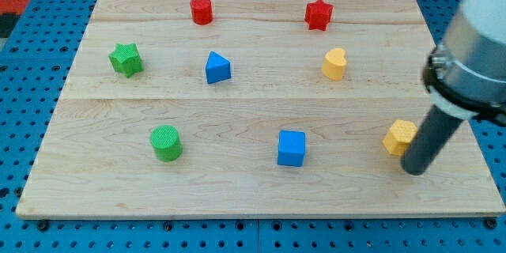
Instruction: Move your arm above the heart
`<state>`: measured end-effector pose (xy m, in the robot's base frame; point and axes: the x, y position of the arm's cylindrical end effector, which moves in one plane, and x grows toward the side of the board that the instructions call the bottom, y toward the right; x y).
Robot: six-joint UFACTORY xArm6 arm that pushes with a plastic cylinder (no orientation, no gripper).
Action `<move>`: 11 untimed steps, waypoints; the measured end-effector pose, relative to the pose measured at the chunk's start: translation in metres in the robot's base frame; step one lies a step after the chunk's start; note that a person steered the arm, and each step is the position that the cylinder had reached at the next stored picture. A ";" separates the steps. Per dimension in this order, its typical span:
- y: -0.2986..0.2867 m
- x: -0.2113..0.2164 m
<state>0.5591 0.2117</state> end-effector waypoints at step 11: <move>-0.109 -0.192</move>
